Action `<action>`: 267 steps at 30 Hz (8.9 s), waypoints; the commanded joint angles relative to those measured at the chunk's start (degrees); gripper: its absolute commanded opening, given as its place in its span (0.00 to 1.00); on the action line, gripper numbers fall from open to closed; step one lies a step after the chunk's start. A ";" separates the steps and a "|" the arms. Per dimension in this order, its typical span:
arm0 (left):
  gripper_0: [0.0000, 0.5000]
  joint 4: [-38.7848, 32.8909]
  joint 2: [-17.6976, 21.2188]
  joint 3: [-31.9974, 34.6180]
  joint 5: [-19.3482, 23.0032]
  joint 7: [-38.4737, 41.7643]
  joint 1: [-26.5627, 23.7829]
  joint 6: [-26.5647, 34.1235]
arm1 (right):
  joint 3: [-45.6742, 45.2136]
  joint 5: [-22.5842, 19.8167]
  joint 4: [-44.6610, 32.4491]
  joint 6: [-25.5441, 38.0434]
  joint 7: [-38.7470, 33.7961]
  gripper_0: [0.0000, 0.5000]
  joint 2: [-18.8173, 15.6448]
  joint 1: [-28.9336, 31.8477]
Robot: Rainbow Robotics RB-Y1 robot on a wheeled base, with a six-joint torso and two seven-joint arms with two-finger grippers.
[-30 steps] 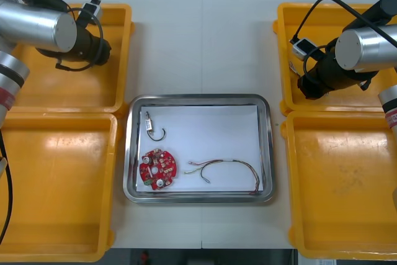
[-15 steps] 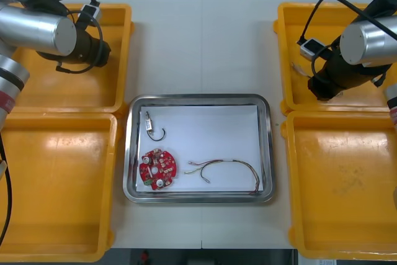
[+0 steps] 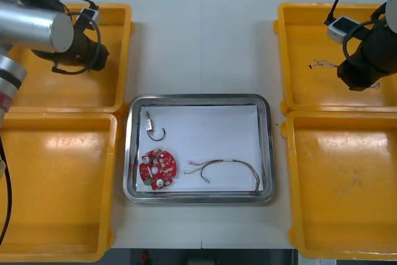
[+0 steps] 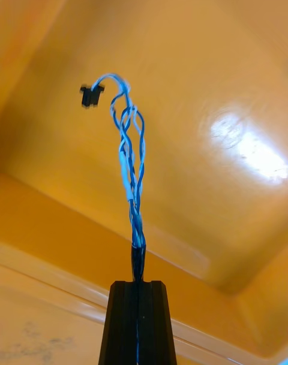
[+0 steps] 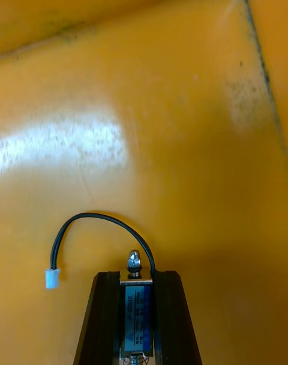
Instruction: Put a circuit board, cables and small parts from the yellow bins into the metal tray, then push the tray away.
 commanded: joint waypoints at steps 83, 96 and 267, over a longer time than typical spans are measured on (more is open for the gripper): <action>0.01 -46.94 -5.52 15.79 -2.08 24.04 9.20 43.85 | 44.08 -8.63 -9.40 -20.75 -3.80 1.00 0.34 -1.70; 0.01 -52.12 -5.61 6.91 -1.55 32.57 9.11 43.85 | 27.99 -11.00 -19.59 0.31 -4.86 1.00 4.39 -1.70; 1.00 -71.55 16.80 31.87 19.19 28.79 48.83 37.91 | 78.27 -12.85 -13.79 -14.86 -29.46 1.00 8.08 -11.11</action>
